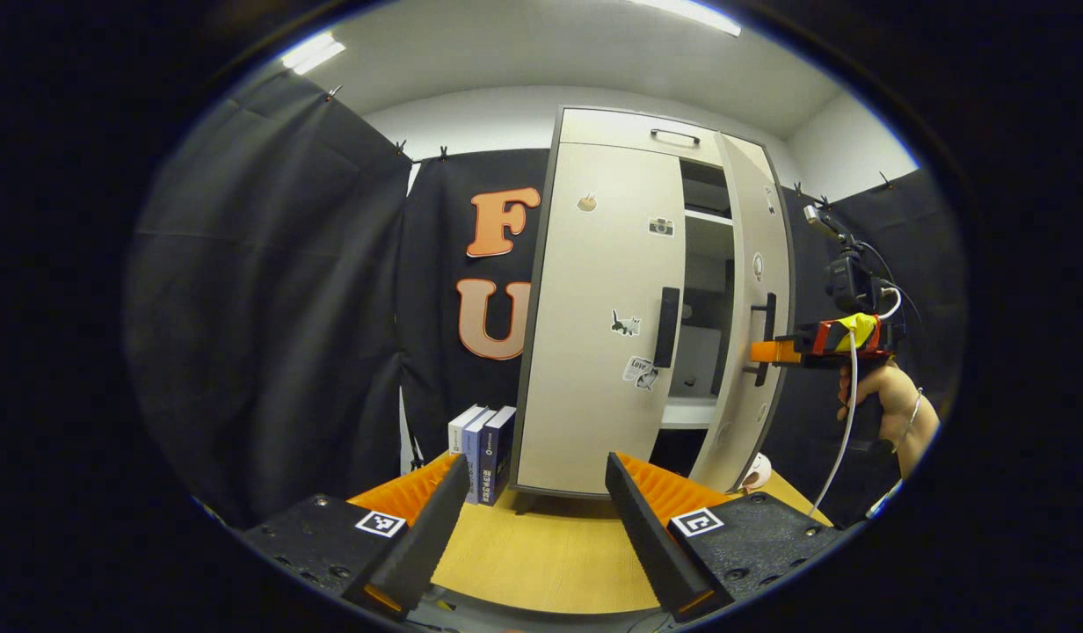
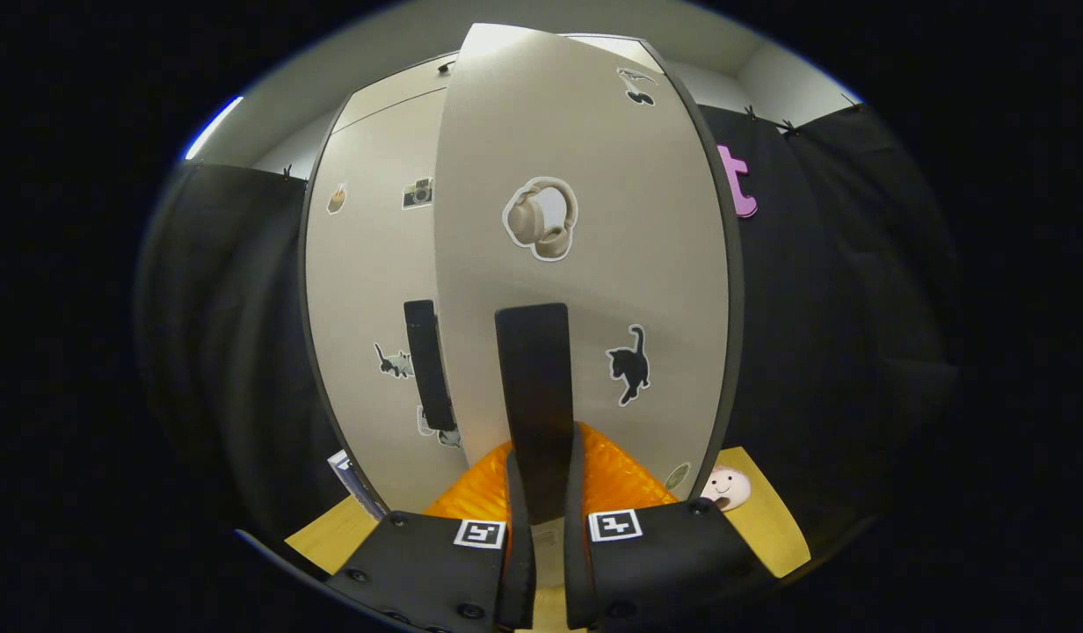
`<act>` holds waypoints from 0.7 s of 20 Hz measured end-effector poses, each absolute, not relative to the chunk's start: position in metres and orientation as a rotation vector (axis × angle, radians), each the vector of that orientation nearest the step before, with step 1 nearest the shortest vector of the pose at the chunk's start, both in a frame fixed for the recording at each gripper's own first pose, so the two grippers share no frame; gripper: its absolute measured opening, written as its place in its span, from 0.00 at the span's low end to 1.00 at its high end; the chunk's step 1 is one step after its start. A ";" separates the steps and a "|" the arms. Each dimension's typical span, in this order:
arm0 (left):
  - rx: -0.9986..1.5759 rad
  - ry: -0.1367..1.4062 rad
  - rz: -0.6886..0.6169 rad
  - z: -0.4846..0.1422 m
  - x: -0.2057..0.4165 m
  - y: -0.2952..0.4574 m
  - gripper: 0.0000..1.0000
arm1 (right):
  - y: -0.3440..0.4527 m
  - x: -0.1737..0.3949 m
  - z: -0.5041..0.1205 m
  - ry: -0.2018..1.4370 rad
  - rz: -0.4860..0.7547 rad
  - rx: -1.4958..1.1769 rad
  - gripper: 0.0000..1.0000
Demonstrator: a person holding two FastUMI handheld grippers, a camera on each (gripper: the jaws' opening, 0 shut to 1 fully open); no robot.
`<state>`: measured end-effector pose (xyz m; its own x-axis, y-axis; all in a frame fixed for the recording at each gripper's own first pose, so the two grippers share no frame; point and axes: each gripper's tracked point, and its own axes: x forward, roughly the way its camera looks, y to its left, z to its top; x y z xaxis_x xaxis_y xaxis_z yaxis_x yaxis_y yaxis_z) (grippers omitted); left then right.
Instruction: Open the right door of the double-door shoe cabinet with the right hand, and open the left door with the left hand.
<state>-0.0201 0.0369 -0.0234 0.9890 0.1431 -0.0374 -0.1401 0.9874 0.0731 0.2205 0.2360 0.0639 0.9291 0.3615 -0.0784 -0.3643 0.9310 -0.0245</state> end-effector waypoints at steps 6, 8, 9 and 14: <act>0.076 0.045 0.123 -0.022 -0.026 0.024 0.95 | 0.226 0.216 0.064 0.069 0.368 -0.041 0.21; 0.075 0.045 0.113 -0.022 -0.025 0.019 0.92 | 0.222 0.215 0.065 0.072 0.365 -0.038 0.21; 0.077 0.044 0.109 -0.022 -0.026 0.016 0.95 | 0.220 0.214 0.065 0.072 0.362 -0.038 0.21; 0.079 0.021 0.083 -0.012 -0.018 0.002 0.94 | 0.209 0.211 0.065 0.076 0.346 -0.038 0.21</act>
<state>-0.0179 0.0024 -0.0122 0.9963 0.0838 -0.0181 -0.0821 0.9934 0.0801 0.2112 0.2093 0.0651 0.9380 0.3370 -0.0811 -0.3399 0.9402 -0.0239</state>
